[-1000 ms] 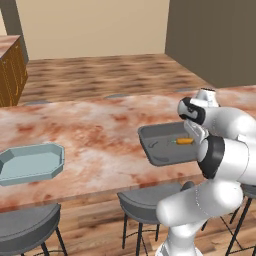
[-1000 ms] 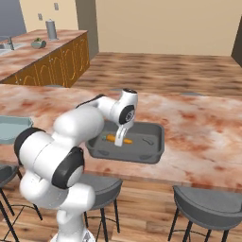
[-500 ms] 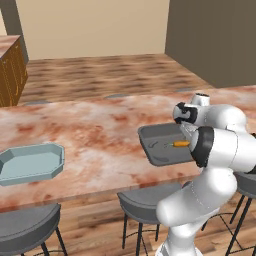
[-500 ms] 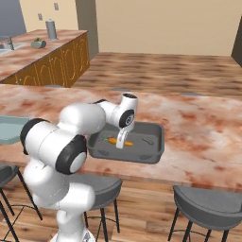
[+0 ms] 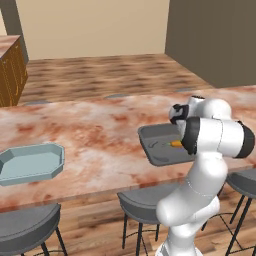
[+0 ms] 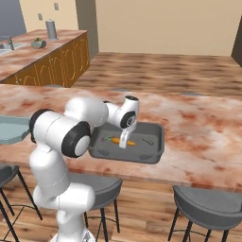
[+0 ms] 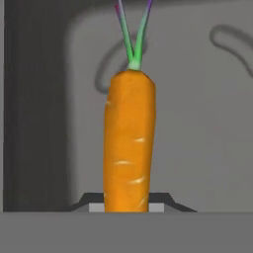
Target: Place the cold items (lime and carrot) from the fridge in one tupperware on the dining counter. Place the warm items (hot dog and kebab skewer) in the stove area in another tupperware.
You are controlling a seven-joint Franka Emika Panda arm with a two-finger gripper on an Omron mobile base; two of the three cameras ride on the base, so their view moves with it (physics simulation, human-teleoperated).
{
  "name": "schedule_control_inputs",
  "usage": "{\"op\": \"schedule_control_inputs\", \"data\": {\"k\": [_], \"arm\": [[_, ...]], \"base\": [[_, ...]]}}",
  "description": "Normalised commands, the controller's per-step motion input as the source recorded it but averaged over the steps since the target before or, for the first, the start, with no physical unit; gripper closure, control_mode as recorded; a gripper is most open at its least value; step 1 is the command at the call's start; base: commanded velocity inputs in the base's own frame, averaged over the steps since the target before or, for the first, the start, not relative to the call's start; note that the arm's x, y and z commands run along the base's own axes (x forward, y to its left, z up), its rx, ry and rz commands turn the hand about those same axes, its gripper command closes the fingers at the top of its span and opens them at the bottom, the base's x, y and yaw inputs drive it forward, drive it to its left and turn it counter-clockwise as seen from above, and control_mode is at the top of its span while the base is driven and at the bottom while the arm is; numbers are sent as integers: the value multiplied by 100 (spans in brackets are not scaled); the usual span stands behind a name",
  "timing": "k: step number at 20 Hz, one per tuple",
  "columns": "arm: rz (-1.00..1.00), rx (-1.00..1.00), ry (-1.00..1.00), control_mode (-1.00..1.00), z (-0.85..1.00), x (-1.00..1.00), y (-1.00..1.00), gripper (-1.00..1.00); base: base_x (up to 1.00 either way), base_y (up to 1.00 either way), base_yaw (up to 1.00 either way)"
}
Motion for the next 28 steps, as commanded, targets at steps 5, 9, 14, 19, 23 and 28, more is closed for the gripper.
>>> {"op": "schedule_control_inputs", "data": {"k": [5, 9, 14, 19, 23, 28], "arm": [[0, 0, 0, -100, -22, 36, -5, 100], [0, 0, 0, -100, -25, 36, -1, 100], [0, 0, 0, -100, -25, 36, 0, 100], [0, 0, 0, -100, -27, 35, 0, -100], [0, 0, 0, -100, -22, 22, 0, -100], [0, 0, -3, -100, -1, -7, 0, -100]], "base": [[0, 0, 0], [0, 0, 0], [0, 0, 0], [0, 0, 0], [0, 0, 0], [0, 0, 0]]}}
